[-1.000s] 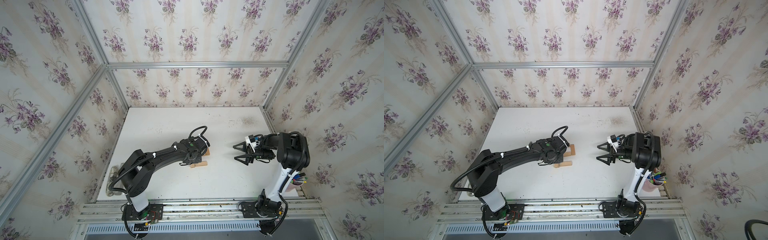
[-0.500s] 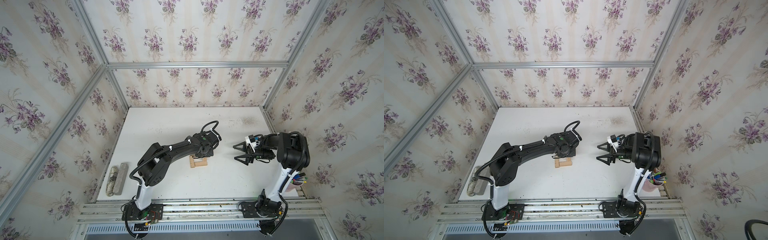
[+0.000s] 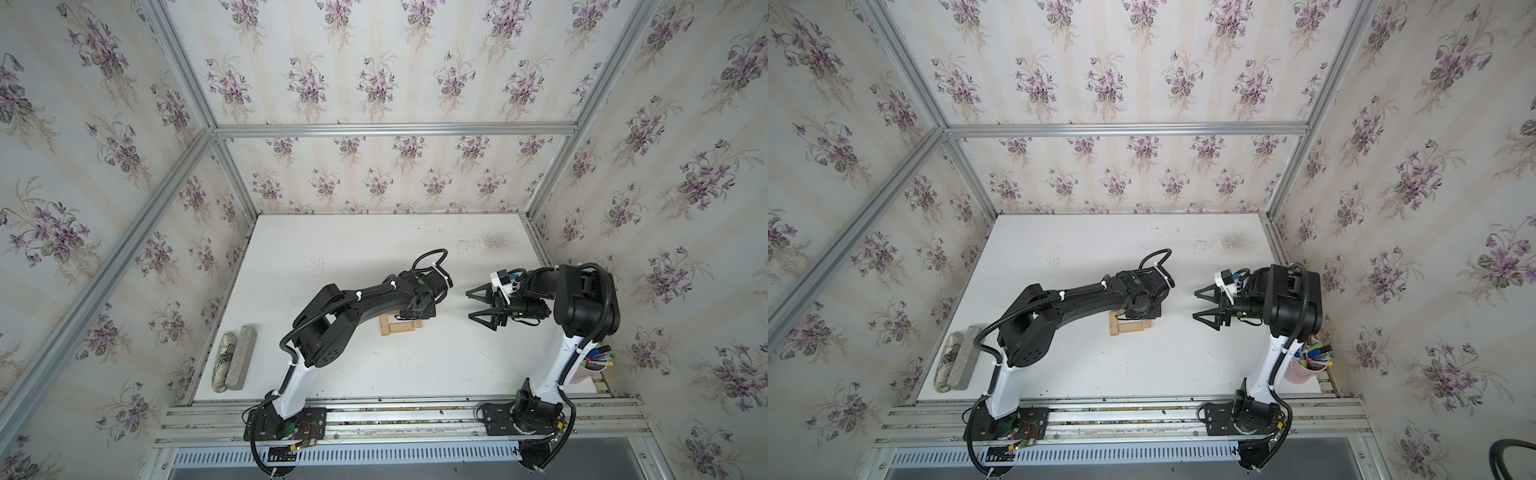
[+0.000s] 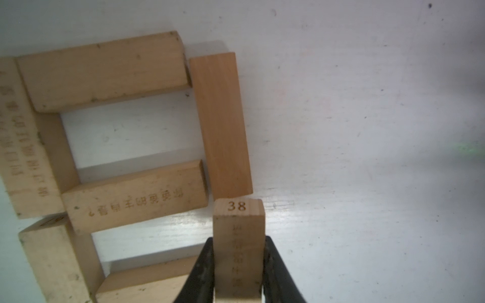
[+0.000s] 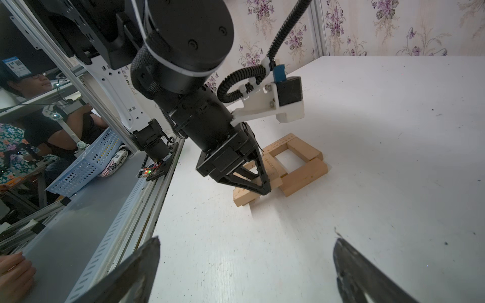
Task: Assemble the number 8 with building blocks
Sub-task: Assemble the building block at the center of the board.
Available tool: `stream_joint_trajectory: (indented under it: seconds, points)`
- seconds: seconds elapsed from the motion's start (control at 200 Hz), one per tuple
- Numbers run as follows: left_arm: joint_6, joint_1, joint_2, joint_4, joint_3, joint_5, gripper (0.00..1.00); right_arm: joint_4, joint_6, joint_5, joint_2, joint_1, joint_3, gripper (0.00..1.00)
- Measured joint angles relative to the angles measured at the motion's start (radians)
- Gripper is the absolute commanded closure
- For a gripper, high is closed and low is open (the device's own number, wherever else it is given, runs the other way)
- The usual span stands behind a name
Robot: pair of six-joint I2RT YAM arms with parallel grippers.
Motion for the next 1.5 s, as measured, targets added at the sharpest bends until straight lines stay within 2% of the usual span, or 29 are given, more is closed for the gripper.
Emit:
stream_joint_trajectory:
  seconds: [0.819, 1.189, 1.259, 1.329, 1.499]
  points:
    - [-0.018, -0.003, 0.032, -0.002, 0.004, 0.0, 0.7, 0.0, 0.0, 0.0, 0.0, 0.0, 0.0, 0.0]
    - [-0.018, -0.003, 0.037, -0.002, 0.013, 0.005, 0.59, 0.0, 0.0, 0.0, 0.0, 0.0, 0.0, 0.0]
    - [-0.018, -0.003, 0.038, -0.004, 0.013, 0.005, 0.61, 0.0, 0.0, 0.0, 0.0, 0.0, 0.0, 0.0]
    - [-0.018, -0.002, 0.038, -0.004, 0.013, 0.005, 0.68, 0.0, 0.0, 0.0, 0.0, 0.0, 0.0, 0.0]
    - [-0.018, -0.003, 0.035, -0.005, 0.012, 0.005, 0.68, 0.0, 0.0, 0.0, 0.0, 0.0, 0.0, 0.0]
